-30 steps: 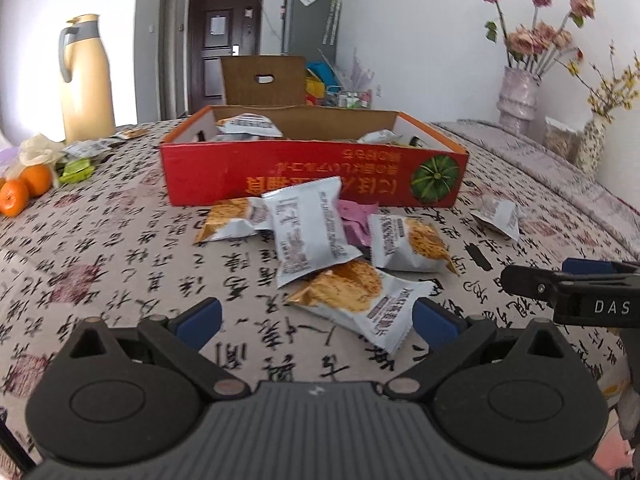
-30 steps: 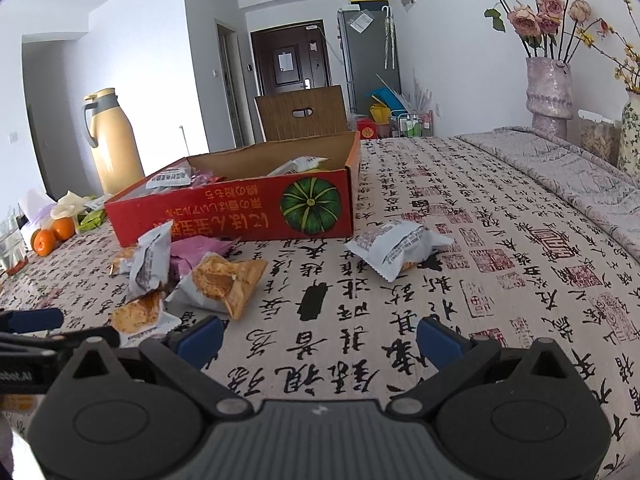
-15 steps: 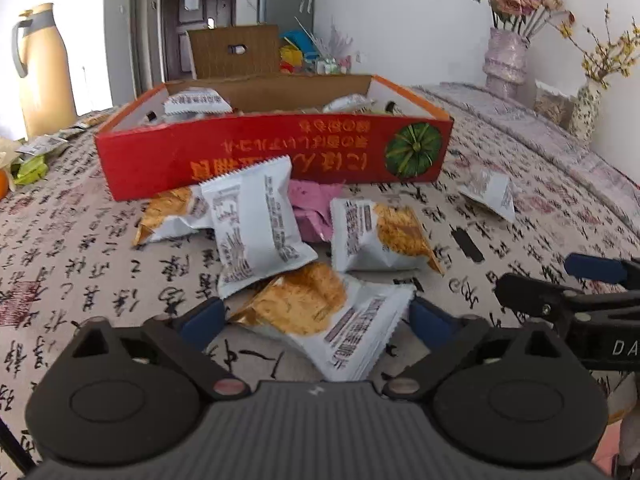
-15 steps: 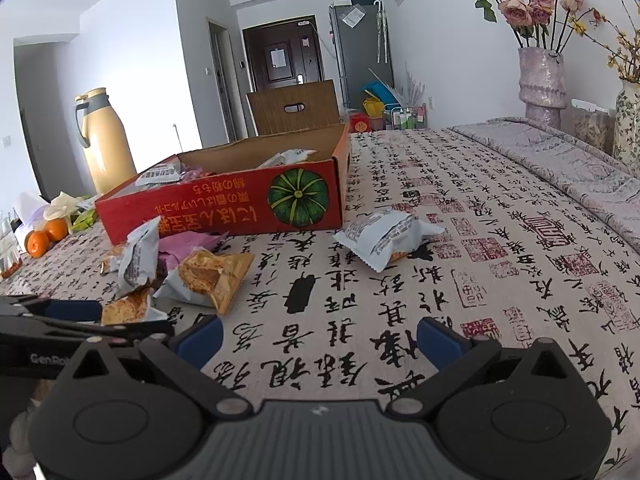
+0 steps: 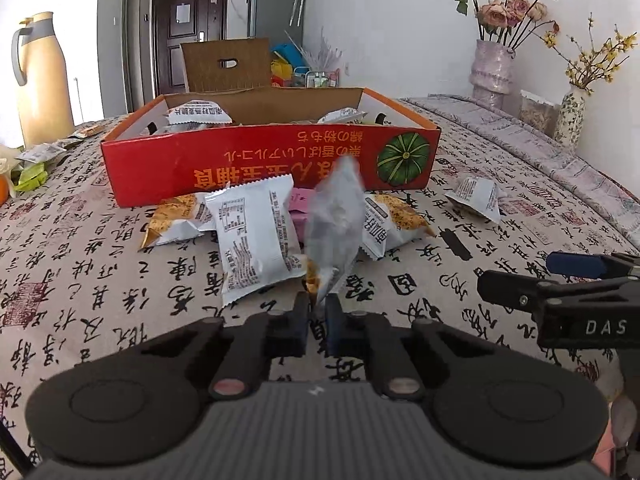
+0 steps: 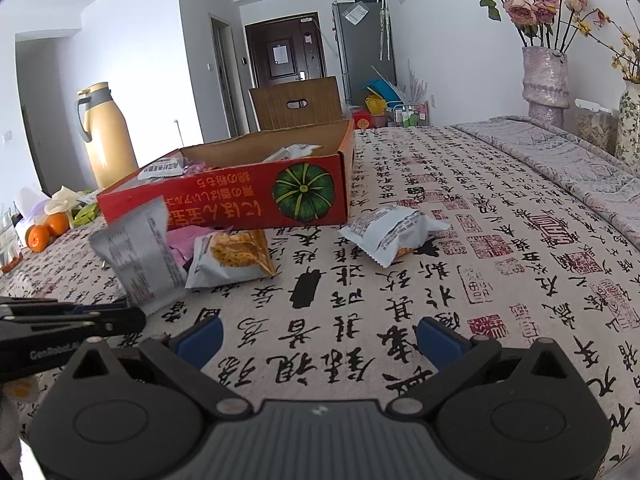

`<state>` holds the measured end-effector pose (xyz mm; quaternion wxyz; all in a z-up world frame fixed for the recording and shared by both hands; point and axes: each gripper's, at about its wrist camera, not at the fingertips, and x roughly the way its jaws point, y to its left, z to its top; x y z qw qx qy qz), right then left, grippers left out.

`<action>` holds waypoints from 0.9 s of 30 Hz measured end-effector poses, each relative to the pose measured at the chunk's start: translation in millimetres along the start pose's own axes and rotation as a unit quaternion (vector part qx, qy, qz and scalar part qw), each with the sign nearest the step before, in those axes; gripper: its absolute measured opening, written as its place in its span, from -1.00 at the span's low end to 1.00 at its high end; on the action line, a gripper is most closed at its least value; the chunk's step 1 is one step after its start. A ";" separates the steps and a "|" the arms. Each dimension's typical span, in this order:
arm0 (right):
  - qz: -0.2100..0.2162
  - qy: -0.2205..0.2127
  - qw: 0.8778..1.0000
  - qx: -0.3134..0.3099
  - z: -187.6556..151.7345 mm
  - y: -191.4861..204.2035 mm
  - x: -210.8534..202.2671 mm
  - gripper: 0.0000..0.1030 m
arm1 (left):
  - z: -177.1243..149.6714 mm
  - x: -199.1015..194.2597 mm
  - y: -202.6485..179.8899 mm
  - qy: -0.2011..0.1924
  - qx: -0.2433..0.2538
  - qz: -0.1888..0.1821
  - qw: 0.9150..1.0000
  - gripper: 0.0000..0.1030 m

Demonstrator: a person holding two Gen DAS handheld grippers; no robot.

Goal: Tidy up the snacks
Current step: 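Grasp a white packet with the left tool while the right tool grasps a cracker packet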

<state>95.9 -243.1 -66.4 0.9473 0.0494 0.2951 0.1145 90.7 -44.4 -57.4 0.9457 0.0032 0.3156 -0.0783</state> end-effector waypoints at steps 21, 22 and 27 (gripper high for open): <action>0.000 0.006 1.000 -0.007 -1.4 6.5 3.3 1.00 | 13.0 -9.7 8.5 -0.037 -0.031 0.028 0.998 0.36; 0.000 0.006 1.000 -0.007 -1.4 5.7 3.2 1.00 | 16.0 -7.0 7.4 -0.037 -0.032 0.025 0.999 0.27; -0.002 0.005 1.000 -0.003 -2.1 2.6 2.7 1.00 | 26.2 10.9 0.9 -0.023 -0.035 0.038 0.998 0.06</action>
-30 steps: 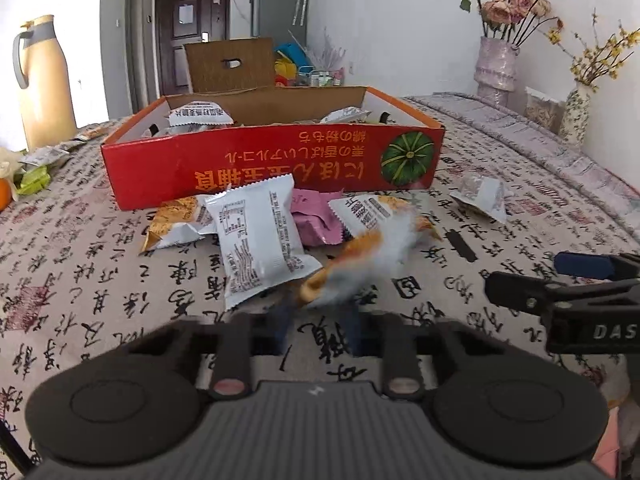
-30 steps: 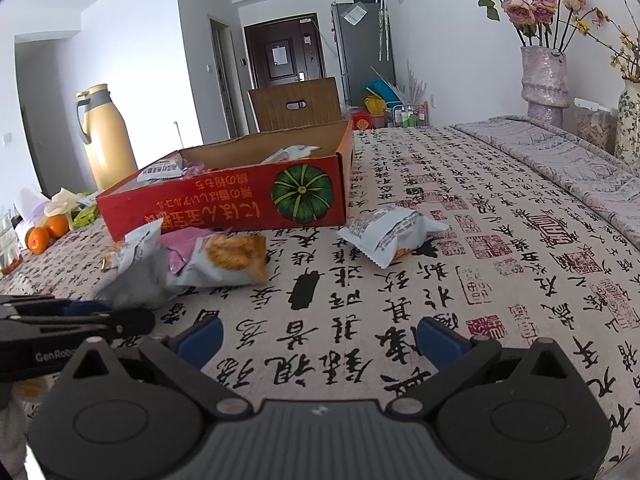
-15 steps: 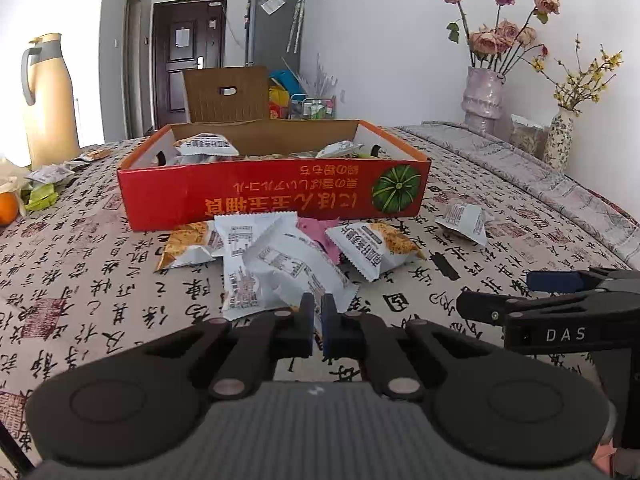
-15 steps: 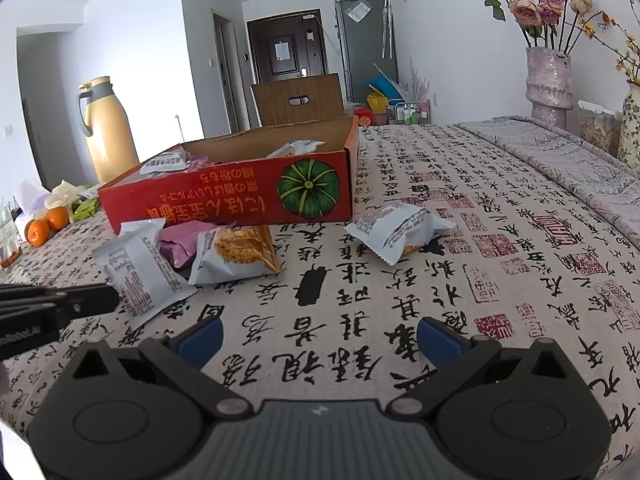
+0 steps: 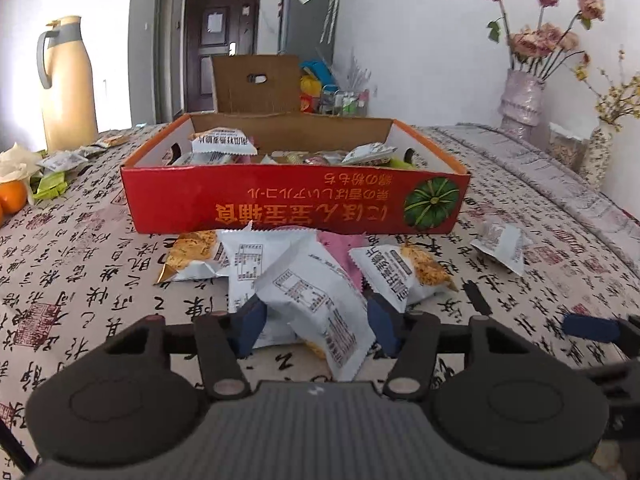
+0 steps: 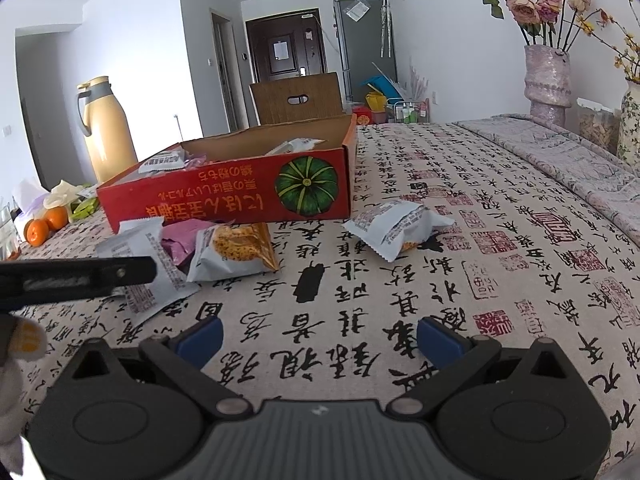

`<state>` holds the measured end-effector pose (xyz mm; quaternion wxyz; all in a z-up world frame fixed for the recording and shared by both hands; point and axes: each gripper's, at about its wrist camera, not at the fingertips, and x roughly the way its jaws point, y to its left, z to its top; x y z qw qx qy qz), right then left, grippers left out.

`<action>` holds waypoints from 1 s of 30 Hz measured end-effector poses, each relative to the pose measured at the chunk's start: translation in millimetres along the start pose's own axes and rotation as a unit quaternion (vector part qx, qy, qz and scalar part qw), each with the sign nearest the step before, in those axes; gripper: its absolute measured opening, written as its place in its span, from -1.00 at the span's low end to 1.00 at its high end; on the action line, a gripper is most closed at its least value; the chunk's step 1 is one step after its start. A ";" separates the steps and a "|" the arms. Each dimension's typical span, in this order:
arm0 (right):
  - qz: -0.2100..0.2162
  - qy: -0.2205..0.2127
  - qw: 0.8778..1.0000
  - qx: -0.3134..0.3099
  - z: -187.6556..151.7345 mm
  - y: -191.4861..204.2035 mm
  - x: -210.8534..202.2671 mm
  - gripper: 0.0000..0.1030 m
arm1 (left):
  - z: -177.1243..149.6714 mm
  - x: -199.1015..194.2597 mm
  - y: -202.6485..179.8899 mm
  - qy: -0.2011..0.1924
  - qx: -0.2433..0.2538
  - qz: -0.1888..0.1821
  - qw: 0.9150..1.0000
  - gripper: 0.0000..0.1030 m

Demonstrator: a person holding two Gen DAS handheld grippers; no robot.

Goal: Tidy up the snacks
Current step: 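Grasp a white packet with the left tool while the right tool grasps a cracker packet, then carry both packets into the cardboard box and open both tools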

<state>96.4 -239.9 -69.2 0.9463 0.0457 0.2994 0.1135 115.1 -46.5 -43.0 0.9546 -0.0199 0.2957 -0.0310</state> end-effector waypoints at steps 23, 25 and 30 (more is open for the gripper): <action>0.007 -0.011 1.000 -0.020 14.3 14.2 8.2 1.00 | 5.6 -46.4 2.0 -0.082 0.022 -0.036 0.996 -0.76; 0.014 -0.016 0.999 -0.028 21.2 21.1 12.7 1.00 | 7.5 -50.2 5.6 -0.087 0.019 -0.035 0.995 -0.76; 0.023 -0.028 0.998 -0.052 42.2 39.9 30.2 0.72 | 11.2 -56.0 14.7 -0.096 0.013 -0.027 0.995 -0.76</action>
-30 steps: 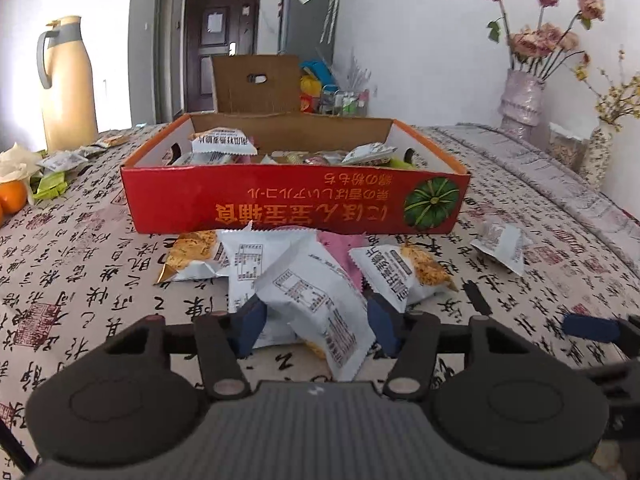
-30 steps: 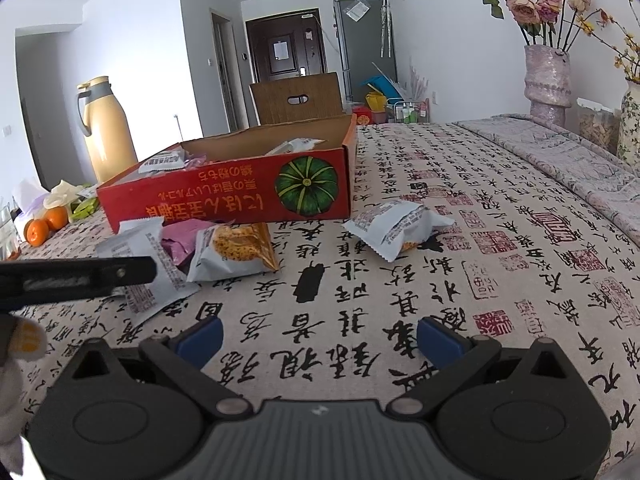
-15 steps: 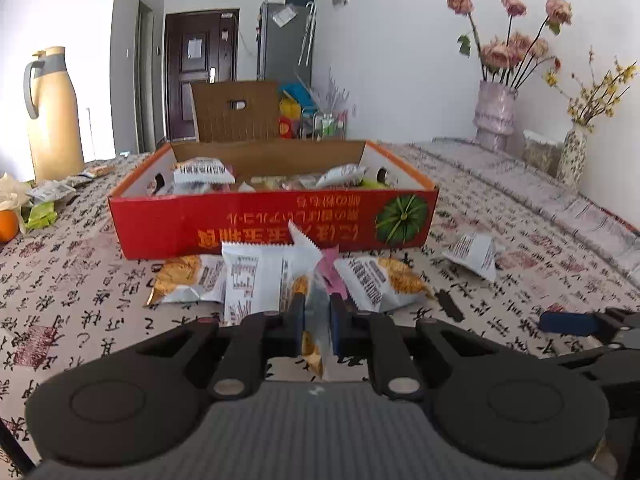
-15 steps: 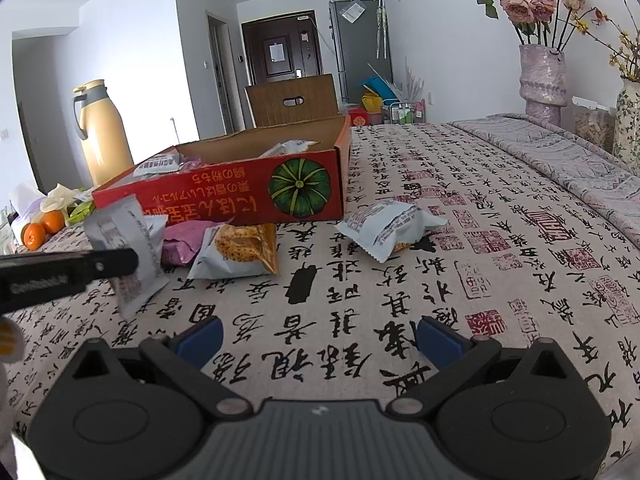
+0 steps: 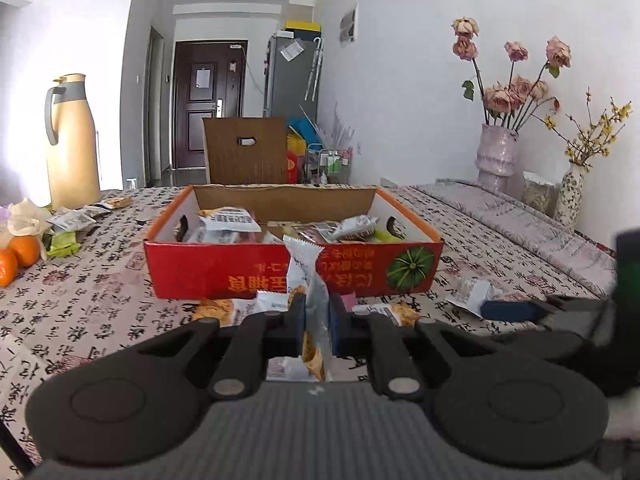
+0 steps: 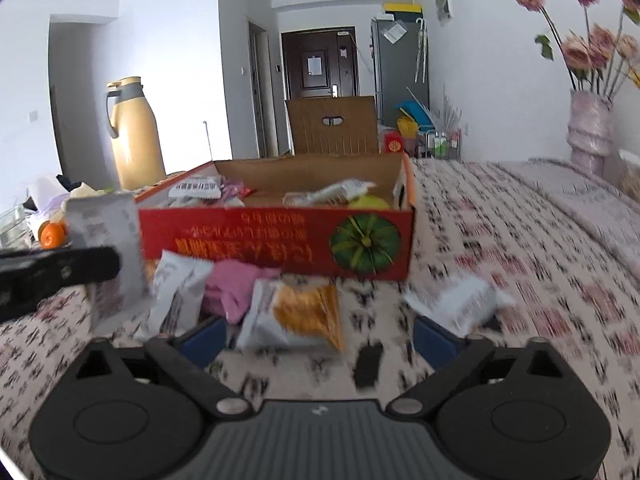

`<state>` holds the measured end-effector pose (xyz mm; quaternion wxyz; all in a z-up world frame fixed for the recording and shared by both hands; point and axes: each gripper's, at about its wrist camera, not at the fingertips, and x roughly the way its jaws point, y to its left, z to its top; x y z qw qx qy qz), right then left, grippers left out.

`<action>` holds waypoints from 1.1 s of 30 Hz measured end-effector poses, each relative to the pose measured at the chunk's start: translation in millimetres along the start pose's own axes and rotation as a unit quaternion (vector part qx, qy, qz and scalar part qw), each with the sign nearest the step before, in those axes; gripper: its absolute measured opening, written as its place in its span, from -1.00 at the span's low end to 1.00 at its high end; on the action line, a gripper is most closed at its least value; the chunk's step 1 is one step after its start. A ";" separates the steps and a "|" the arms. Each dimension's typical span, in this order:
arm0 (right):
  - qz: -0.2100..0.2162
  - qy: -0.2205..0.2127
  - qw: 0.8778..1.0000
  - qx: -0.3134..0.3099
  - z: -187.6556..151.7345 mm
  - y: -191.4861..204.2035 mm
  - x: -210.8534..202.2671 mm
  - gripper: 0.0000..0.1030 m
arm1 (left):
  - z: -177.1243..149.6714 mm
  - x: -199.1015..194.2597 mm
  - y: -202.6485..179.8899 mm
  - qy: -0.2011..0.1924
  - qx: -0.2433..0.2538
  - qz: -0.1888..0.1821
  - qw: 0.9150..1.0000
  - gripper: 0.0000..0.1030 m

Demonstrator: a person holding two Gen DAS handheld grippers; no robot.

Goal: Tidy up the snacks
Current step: 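Carry both packets into the cardboard box and open both tools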

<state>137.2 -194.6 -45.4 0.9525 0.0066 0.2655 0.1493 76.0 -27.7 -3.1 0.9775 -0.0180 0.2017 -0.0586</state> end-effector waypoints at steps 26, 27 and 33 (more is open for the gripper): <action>0.025 0.016 0.999 0.030 17.8 -0.7 27.2 -0.17 | 11.6 3.0 10.5 -0.012 0.004 0.007 1.000 -0.76; 0.025 0.009 0.999 0.029 20.2 -0.8 24.8 -0.17 | 13.9 3.4 10.3 -0.014 0.005 0.007 1.000 -0.76; 0.020 -0.030 0.999 0.035 40.7 -6.6 13.4 -0.17 | 28.5 12.3 9.2 -0.021 0.007 0.008 1.000 -0.76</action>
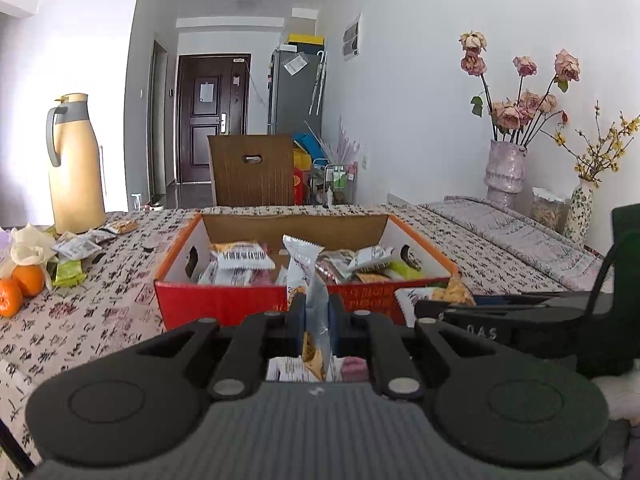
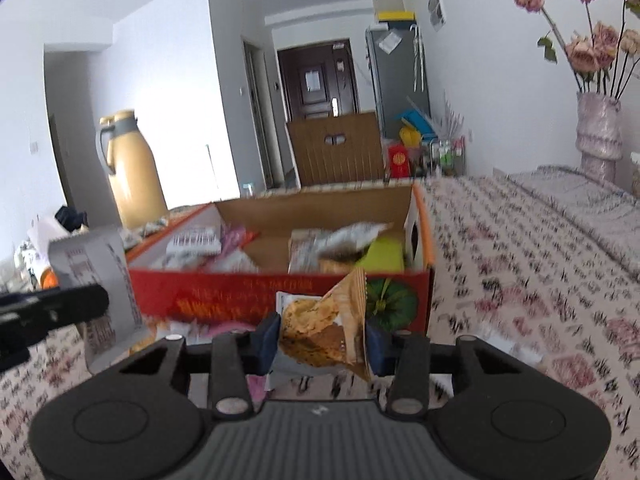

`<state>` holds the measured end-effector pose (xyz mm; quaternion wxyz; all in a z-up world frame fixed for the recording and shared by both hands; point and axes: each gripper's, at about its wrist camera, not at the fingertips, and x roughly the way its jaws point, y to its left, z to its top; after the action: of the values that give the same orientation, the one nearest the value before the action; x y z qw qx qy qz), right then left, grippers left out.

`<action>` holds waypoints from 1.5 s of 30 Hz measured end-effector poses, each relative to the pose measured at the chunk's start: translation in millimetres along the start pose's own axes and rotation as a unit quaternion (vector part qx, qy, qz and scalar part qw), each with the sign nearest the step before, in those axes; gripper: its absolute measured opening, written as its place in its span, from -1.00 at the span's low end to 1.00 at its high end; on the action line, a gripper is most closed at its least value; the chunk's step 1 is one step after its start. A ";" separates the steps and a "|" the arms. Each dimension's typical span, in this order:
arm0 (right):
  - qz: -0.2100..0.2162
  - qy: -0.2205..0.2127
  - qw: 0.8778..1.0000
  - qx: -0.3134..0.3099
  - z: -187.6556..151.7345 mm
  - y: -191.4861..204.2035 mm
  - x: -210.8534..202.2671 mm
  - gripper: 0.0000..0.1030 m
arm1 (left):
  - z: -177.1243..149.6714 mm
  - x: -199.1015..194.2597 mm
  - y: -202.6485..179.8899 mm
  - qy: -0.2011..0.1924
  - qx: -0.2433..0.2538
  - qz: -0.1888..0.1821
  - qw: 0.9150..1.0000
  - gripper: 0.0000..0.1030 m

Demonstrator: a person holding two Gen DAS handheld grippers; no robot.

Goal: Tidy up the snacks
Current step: 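Carry both packets into the cardboard box and open both tools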

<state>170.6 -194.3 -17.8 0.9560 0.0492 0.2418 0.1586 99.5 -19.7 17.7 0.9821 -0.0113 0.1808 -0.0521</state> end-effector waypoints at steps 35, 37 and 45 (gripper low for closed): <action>-0.018 -0.061 0.998 0.019 65.2 -6.6 98.0 -0.16 | 65.2 143.3 17.3 -0.015 -0.016 0.048 0.999 -0.76; -0.020 -0.058 0.998 0.019 64.4 -6.7 99.8 -0.16 | 62.2 149.5 21.9 -0.005 -0.021 0.048 0.999 -0.76; -0.030 -0.039 0.999 0.020 59.2 -10.6 105.1 0.26 | 60.5 142.0 28.9 -0.020 -0.026 0.040 0.999 -0.42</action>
<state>289.4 -171.0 -14.5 0.9679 0.0676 0.2088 0.1225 255.9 -5.9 22.8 0.9862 -0.0307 0.1624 -0.0074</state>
